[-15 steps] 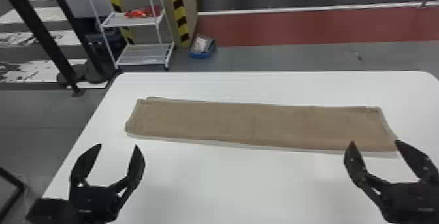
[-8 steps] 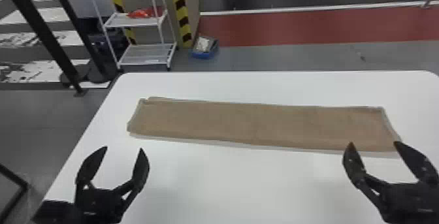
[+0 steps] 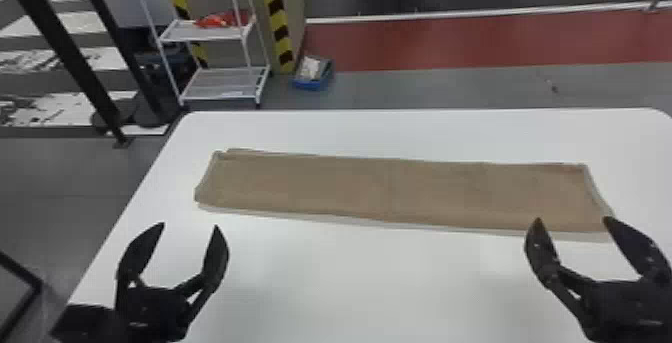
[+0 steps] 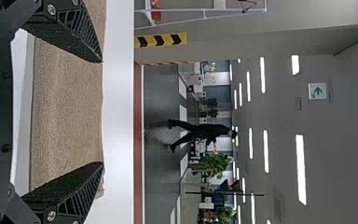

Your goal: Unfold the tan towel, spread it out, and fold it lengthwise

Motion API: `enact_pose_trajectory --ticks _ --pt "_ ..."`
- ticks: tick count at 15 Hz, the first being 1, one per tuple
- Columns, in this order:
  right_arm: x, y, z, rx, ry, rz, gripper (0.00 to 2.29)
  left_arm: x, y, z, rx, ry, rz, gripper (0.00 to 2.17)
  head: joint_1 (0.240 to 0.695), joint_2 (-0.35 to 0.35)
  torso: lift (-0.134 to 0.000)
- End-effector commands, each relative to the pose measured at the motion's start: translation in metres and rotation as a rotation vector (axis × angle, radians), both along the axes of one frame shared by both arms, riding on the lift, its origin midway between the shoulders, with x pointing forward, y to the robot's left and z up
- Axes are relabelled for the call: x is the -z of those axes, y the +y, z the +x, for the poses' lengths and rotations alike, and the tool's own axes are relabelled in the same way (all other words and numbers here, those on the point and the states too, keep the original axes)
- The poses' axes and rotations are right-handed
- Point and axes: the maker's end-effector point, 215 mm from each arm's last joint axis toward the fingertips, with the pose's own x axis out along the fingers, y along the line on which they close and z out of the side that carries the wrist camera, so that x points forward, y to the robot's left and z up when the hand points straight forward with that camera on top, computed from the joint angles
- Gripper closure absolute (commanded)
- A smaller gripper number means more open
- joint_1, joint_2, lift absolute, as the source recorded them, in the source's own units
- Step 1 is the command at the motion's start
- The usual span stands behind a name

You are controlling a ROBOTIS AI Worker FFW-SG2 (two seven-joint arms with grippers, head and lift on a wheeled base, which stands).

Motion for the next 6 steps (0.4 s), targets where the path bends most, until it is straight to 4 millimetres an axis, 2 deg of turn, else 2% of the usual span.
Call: enact_pose_trajectory --ticks 1,6 --pt "0.0002 0.0004 -0.0001 -0.001 0.0 0.0 0.11 0.0012 -0.0004 -0.0004 -0.003 0.002 -0.005 0.16 0.695 0.139 -0.123" --pt "0.0002 0.0004 -0.0001 -0.001 0.0 0.0 0.11 0.0008 -0.0014 0.0003 -0.002 0.001 -0.005 0.16 0.695 0.139 -0.123"
